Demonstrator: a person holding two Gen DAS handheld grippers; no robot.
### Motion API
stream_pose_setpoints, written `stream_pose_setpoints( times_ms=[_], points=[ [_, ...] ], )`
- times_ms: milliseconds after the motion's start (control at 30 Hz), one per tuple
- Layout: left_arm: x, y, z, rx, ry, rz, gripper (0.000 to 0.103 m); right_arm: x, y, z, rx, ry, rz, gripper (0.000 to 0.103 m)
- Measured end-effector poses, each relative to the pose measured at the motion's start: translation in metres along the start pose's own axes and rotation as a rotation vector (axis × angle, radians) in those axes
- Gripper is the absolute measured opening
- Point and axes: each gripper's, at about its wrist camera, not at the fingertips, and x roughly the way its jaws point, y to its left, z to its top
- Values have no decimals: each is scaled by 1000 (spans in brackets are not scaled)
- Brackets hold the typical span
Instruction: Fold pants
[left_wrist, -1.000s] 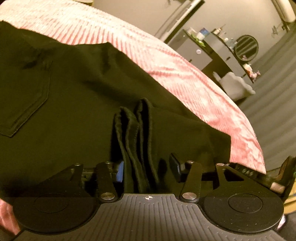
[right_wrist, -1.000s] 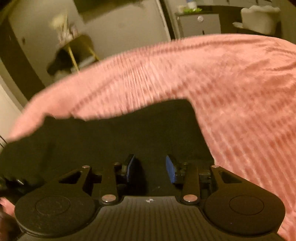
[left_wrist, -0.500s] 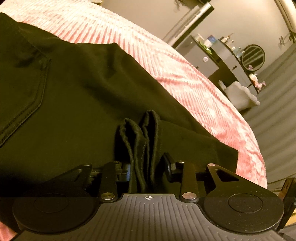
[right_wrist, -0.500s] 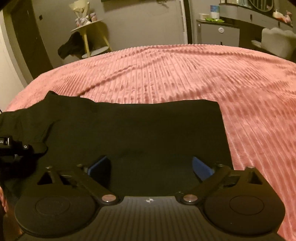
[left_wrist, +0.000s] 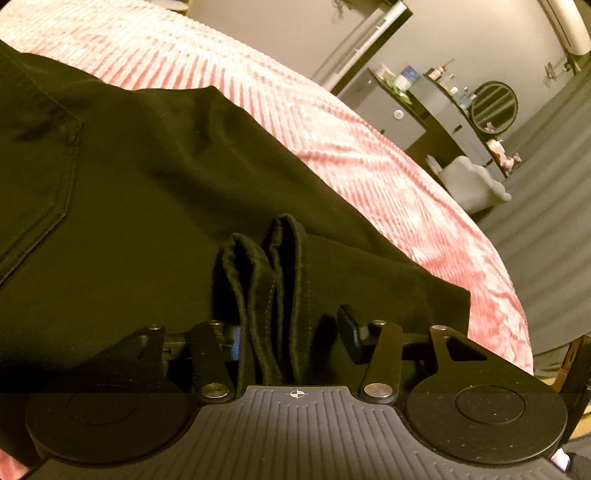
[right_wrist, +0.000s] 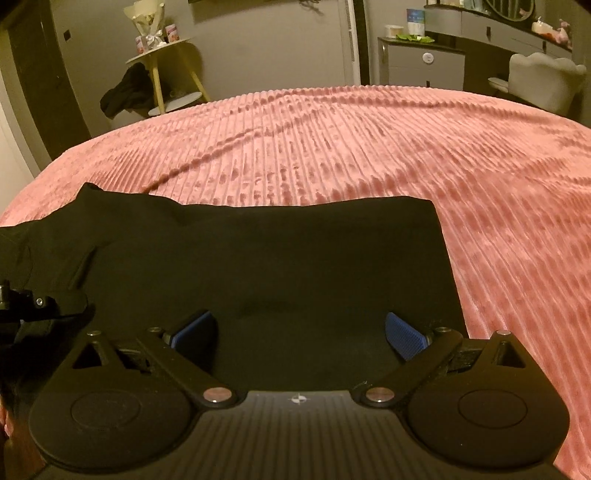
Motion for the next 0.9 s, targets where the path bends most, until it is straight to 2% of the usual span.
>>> stream_pose_setpoints(
  times_ms=[33,100,167,233,300,400,467,533,600,700,767,800,833,900],
  points=[
    [0,1,0,-4,-1,7,40,0,1,0,1,6,-5,99],
    [-1,4,1,-11,-1,15,32,-4,3,0,5,4,-16,99],
    [-2,7,1,-38,-6,-3,20,-12,5,-2,-1,-28,0,99],
    [-4,7,0,-47,-18,-19,15,-25,6,-2,1,-76,26,95],
    [-7,4,-1,-25,-38,-17,14,-36,5,-3,27,-116,46,91],
    [-12,2,-2,-24,-64,-31,13,-50,0,-6,86,-141,85,72],
    [-17,5,-1,-54,-79,-58,13,-56,-5,-8,128,-138,119,52],
    [-25,6,0,-73,-104,-92,12,-62,-7,-11,160,-149,133,48],
    [-37,2,2,-42,-162,-108,12,-69,-9,-13,178,-170,141,48],
    [-60,2,7,-18,-273,-87,12,-75,-13,-16,205,-186,157,48],
    [-65,9,10,-32,-280,-11,21,-76,-14,-16,218,-188,159,48],
    [-67,12,9,-38,-292,53,34,-76,-15,-16,225,-187,160,48],
    [-68,15,7,-46,-311,98,38,-75,-16,-15,231,-184,159,48],
    [-72,20,7,-71,-311,101,42,-74,-16,-15,242,-175,157,48]
  ],
)
